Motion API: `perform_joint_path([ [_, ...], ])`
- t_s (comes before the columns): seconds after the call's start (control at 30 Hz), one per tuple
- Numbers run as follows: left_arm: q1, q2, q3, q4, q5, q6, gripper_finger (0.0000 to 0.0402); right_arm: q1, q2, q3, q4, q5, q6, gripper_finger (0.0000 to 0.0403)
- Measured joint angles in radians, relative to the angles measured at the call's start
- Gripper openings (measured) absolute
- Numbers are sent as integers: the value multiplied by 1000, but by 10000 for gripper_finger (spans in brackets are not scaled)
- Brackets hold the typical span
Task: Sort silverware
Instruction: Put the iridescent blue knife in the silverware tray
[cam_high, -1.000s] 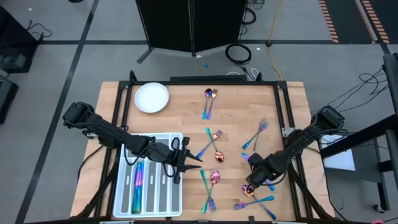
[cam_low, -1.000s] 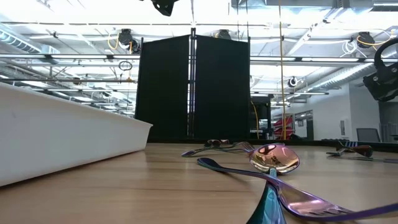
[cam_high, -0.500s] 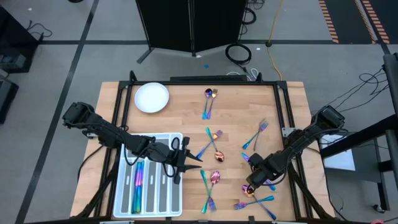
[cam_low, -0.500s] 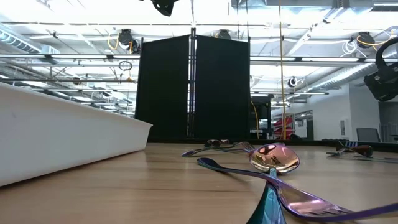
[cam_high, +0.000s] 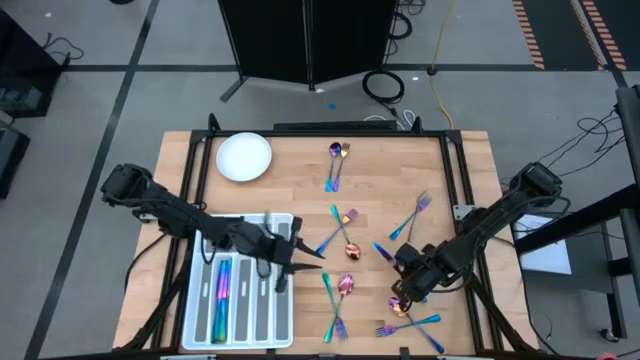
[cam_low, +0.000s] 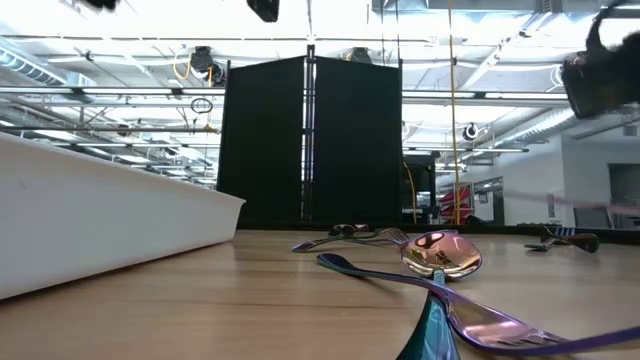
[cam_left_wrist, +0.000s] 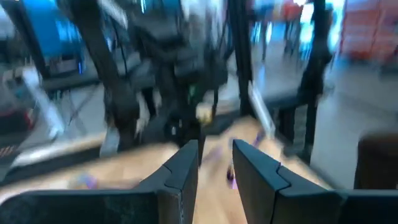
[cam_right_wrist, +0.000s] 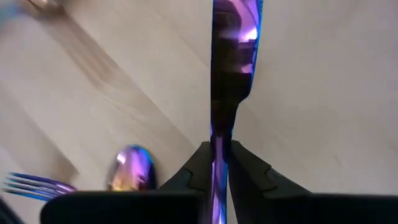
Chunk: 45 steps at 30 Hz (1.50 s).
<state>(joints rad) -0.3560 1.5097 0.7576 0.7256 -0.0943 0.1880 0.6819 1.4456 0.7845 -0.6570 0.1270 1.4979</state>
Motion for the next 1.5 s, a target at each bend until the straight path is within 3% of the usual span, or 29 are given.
perform_joint_path([
  [0.1,43,0,-126,340,42,-113,102,0,-33,0,38,93,-38,27],
  [0.2,78,17,-218,586,-71,-406,102,-1,-67,0,94,203,-99,27],
  [0.33,66,63,-227,535,-311,-882,102,-36,-109,1,167,298,-205,27],
  [0.43,57,109,-161,415,-341,-1059,102,-81,-127,1,200,318,-286,27],
  [0.6,52,158,9,134,-328,-1127,102,-171,-135,2,243,322,-407,27],
  [0.7,52,175,95,-26,-386,-1202,102,-221,-135,2,235,320,-447,27],
  [0.83,62,210,171,-134,-484,-1281,102,-274,-135,2,235,319,-504,27],
  [0.93,85,243,211,-209,-490,-1359,102,-303,-135,2,233,312,-526,27],
  [1.5,153,410,359,-214,-460,-1367,102,-401,-135,2,234,233,-636,27],
])
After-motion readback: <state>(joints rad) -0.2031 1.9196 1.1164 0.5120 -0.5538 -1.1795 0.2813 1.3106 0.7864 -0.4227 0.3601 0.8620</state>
